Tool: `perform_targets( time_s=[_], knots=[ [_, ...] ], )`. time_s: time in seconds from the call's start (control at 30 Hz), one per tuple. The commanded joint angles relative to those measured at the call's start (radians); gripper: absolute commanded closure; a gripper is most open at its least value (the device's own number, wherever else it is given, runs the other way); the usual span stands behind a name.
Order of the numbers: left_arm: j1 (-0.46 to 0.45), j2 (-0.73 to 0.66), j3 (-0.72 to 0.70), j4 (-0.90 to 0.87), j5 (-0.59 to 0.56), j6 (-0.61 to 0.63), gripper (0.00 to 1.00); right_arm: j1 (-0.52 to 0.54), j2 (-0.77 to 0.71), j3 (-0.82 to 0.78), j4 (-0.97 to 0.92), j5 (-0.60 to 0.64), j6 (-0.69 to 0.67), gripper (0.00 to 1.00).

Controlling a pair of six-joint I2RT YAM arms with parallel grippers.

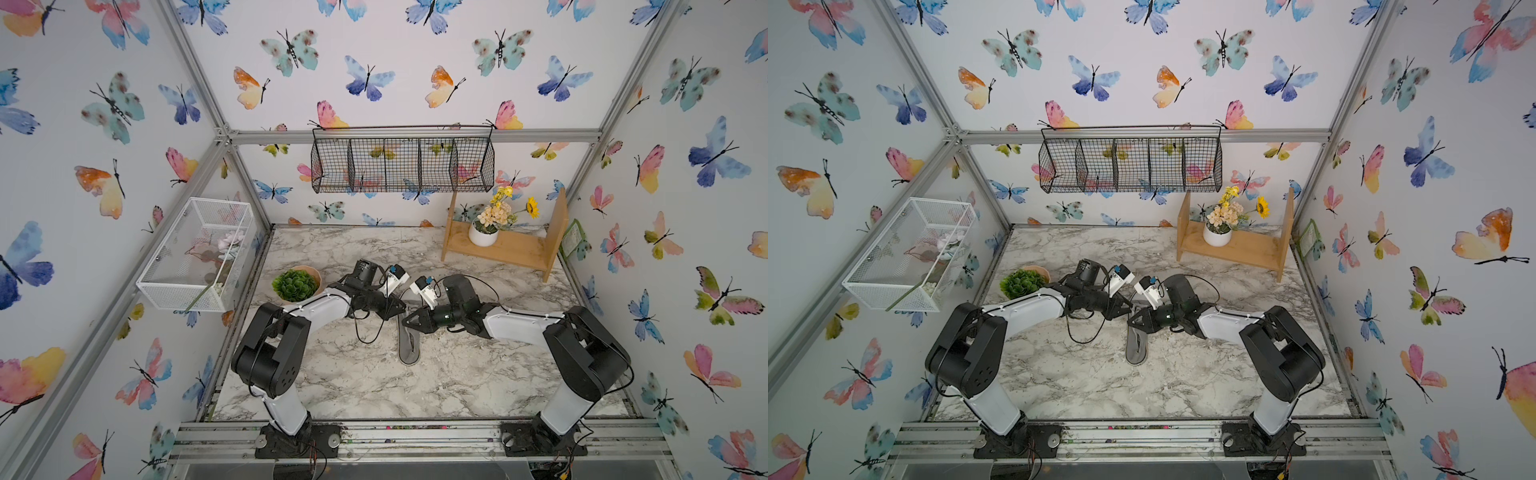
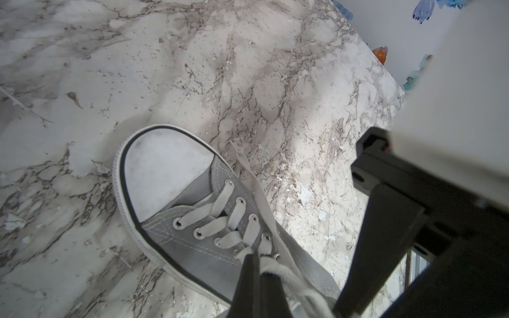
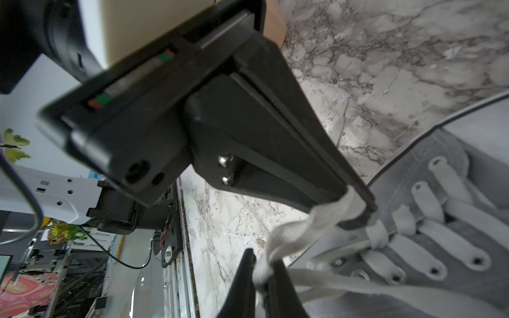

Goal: Tie the shoes
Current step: Cross the shoelace with the shoelace.

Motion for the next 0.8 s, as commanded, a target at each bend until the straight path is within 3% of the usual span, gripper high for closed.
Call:
perform_targets(
  time_s=[0.0,0.3,0.77],
  knots=[
    [-0.013,0.048,0.025,-0.003,0.041,0.004,1.00,-0.011,0.024,0.009,-0.023,-0.084,0.029,0.85],
    [-0.032,0.105,0.059,-0.018,0.060,0.006,1.00,-0.077,0.032,0.024,-0.089,-0.005,0.031,0.72],
    [-0.046,0.103,0.067,-0.040,0.056,0.013,1.00,-0.141,0.035,0.040,-0.160,0.026,-0.046,0.61]
  ],
)
